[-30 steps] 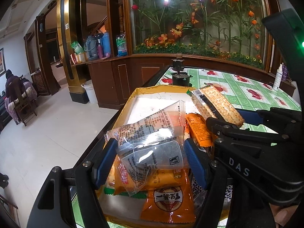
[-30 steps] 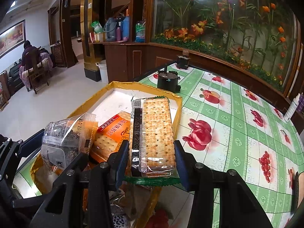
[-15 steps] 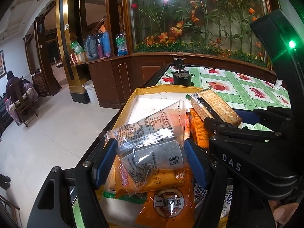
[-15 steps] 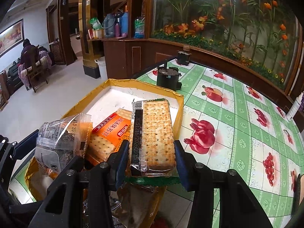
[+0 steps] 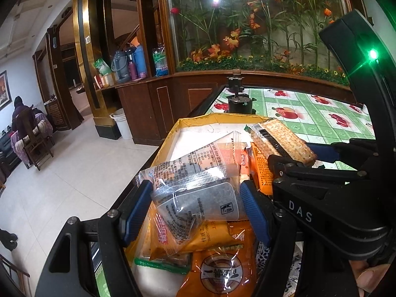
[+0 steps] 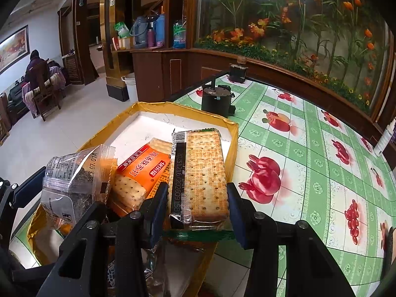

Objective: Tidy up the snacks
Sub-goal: 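Lower the candy bag and cracker biscuit into the tray with both grippers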

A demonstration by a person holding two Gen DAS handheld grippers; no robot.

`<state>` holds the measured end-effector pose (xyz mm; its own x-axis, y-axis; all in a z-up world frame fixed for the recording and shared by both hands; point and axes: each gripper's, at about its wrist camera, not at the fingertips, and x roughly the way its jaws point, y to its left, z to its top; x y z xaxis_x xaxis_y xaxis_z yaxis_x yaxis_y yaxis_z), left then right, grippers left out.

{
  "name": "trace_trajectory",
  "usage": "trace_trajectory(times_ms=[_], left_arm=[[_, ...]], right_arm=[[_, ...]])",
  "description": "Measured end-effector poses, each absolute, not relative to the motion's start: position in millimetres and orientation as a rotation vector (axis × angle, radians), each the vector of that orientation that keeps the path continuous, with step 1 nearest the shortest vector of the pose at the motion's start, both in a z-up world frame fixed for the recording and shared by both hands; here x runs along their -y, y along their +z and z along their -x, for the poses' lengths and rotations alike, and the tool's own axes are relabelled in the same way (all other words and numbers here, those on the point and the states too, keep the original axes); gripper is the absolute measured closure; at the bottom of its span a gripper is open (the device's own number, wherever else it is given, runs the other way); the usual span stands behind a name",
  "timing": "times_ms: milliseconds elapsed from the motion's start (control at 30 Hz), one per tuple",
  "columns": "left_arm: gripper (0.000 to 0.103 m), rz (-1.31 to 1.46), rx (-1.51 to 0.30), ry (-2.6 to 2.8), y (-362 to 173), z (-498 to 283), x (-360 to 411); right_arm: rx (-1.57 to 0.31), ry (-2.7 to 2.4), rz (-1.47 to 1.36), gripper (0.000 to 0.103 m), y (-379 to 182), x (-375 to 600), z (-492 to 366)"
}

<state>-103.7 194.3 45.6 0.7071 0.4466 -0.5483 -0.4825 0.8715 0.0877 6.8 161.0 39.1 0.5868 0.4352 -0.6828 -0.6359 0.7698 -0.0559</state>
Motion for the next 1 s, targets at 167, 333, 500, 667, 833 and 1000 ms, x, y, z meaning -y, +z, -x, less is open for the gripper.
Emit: trace_trajectory(times_ms=[167, 333, 500, 667, 833, 1000], left_arm=[[0.031, 0.057, -0.587, 0.524, 47, 103, -198], [0.031, 0.044, -0.579, 0.537, 46, 101, -201], [0.031, 0.039, -0.575, 0.543, 45, 97, -199], [0.031, 0.039, -0.572, 0.551, 44, 94, -201], [0.031, 0.038, -0.573, 0.551, 44, 93, -201], [0.031, 0.039, -0.573, 0.551, 44, 93, -201]], right_arm=[[-0.703, 0.633, 0.310, 0.053, 37, -163, -10], [-0.703, 0.634, 0.309, 0.053, 38, -162, -10], [-0.704, 0.633, 0.310, 0.053, 37, -163, -10], [-0.705, 0.632, 0.308, 0.053, 36, -165, -13], [-0.705, 0.633, 0.306, 0.053, 36, -165, -13], [-0.705, 0.633, 0.306, 0.053, 36, -165, -14]])
